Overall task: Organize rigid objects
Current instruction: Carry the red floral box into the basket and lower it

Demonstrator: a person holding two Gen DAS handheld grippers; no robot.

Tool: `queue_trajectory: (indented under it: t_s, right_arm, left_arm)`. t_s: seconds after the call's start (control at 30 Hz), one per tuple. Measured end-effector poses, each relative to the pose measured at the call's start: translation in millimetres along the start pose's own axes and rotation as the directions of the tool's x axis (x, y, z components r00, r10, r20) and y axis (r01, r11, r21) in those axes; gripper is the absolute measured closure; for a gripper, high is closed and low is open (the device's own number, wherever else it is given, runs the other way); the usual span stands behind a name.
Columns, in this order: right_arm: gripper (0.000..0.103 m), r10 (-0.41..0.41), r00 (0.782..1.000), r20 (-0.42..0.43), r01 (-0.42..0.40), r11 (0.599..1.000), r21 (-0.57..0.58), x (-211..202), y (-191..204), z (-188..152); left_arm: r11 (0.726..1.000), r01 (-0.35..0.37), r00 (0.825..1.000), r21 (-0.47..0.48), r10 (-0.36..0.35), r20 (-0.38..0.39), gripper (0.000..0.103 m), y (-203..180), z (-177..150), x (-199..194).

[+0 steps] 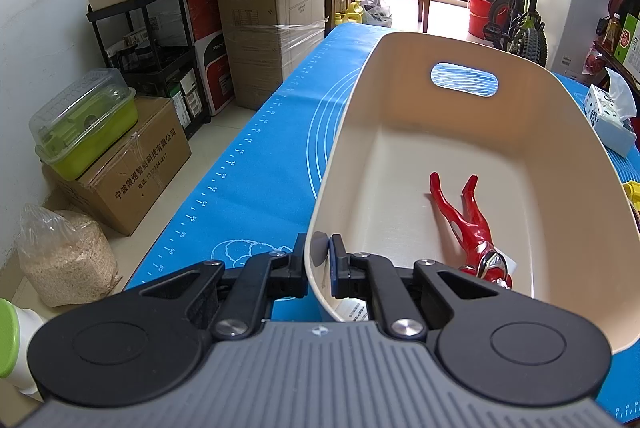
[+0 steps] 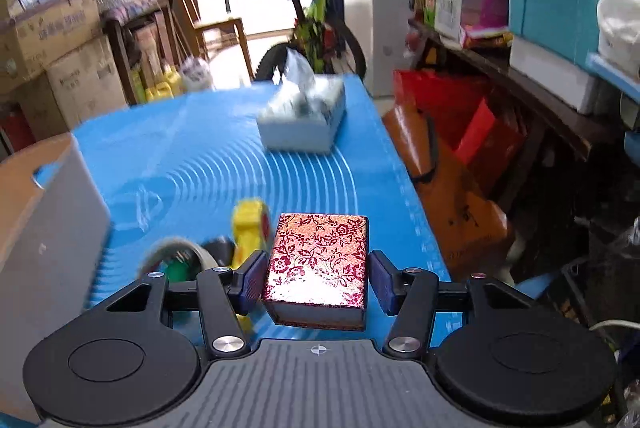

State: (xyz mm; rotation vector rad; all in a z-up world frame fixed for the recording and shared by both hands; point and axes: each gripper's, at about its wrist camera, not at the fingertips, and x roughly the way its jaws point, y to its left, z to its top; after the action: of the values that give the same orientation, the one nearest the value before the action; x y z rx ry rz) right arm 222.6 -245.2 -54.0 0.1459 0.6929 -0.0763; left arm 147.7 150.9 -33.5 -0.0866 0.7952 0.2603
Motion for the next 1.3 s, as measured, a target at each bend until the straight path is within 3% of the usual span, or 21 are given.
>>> queue_trajectory:
  t_s: [0.23,0.57,0.7,0.9,1.3]
  right_arm:
    - [0.043,0.117,0.987,0.112,-0.112,0.993,-0.045,-39.1,34.0,28.7]
    - [0.043,0.308,0.934,0.184,-0.287,0.949,-0.133,-69.2,122.3,51.3]
    - [0.043,0.373,0.918,0.135,-0.361,0.927,-0.101,-63.0,155.5,39.6]
    - [0.043,0.428,0.903,0.034,-0.413,0.888,-0.200,-51.9,206.7,11.2]
    - [0.044,0.369,0.917,-0.149,-0.398,0.839,-0.372,-32.1,260.7,-43.1]
  left_arm:
    - [1.000,0.000,1.000,-0.001,0.000,0.000,0.091,0.1,0.0,-0.1]
    - [1.000,-0.001,1.000,-0.001,0.001,0.000,0.091,0.0,-0.4,0.5]
    - [1.000,0.001,1.000,0.000,-0.001,0.000,0.091,-0.5,-0.4,0.8]
    - [1.000,0.003,1.000,0.000,-0.003,0.000,0.092,-1.7,-0.4,1.6]
    - [1.000,0.003,1.000,-0.001,-0.003,-0.001,0.092,-3.6,-0.9,2.3]
